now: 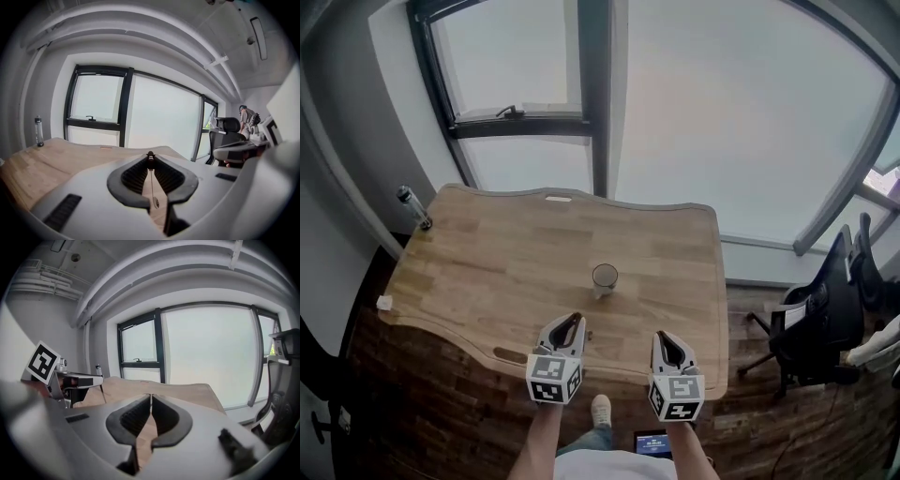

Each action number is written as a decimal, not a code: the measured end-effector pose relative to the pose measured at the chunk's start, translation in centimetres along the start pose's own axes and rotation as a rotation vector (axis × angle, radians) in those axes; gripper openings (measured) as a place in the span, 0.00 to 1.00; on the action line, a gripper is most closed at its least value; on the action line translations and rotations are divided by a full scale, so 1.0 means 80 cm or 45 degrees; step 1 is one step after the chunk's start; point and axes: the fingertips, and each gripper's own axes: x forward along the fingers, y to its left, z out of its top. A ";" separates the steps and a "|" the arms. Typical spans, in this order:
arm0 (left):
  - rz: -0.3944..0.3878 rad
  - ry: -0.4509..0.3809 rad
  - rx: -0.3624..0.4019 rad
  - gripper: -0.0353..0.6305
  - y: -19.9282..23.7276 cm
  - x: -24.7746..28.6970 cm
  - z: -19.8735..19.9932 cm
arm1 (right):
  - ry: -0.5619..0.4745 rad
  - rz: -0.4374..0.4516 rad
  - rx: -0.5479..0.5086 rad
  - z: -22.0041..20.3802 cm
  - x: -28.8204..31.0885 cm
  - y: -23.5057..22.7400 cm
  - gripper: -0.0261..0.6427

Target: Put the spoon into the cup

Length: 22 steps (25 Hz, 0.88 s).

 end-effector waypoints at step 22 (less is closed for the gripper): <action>-0.150 0.024 0.023 0.13 0.032 0.167 0.034 | 0.022 -0.041 0.058 0.022 0.133 -0.036 0.09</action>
